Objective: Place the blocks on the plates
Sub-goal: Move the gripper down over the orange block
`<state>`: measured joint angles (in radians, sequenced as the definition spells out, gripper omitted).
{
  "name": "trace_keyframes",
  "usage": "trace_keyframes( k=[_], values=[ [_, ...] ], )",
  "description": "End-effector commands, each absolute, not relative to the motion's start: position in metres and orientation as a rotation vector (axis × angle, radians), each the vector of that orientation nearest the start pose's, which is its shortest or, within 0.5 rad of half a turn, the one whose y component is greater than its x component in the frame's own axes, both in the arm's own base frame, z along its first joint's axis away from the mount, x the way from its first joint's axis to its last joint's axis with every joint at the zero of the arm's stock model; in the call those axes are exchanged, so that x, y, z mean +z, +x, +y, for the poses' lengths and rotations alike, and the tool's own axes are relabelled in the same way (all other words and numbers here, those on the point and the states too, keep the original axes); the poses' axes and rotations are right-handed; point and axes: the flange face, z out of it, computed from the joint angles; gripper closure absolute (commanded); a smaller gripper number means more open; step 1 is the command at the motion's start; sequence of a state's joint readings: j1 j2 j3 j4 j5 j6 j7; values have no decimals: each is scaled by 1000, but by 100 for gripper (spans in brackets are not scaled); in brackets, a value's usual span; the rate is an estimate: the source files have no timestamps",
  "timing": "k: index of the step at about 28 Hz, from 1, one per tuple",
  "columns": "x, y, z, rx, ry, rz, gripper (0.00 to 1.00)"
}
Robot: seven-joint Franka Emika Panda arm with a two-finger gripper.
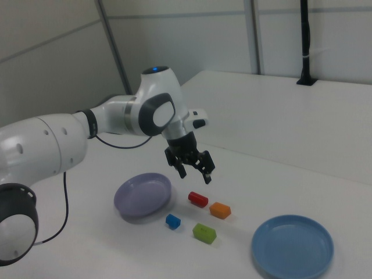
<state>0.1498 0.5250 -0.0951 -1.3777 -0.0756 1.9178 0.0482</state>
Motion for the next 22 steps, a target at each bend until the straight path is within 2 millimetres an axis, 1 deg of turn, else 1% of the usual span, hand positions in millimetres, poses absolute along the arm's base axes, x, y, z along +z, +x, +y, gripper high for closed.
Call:
trace_keyframes(
  k=[1,2,7,8,11,13,17,20,22],
  values=[
    [397,713,41,-80,-3297,-130,0],
    [390,715,33,-77,-3308,-123,0],
    [365,721,19,-78,-3327,-119,0],
    [358,723,13,-82,-3338,-118,0],
    [350,725,2,-88,-3356,-116,0],
    [342,725,1,-73,-3364,-122,0],
    [334,725,-9,-58,-3376,-115,0],
    [326,723,-9,-32,-3377,-118,0],
    [324,722,-9,-24,-3377,-118,0]
  ],
)
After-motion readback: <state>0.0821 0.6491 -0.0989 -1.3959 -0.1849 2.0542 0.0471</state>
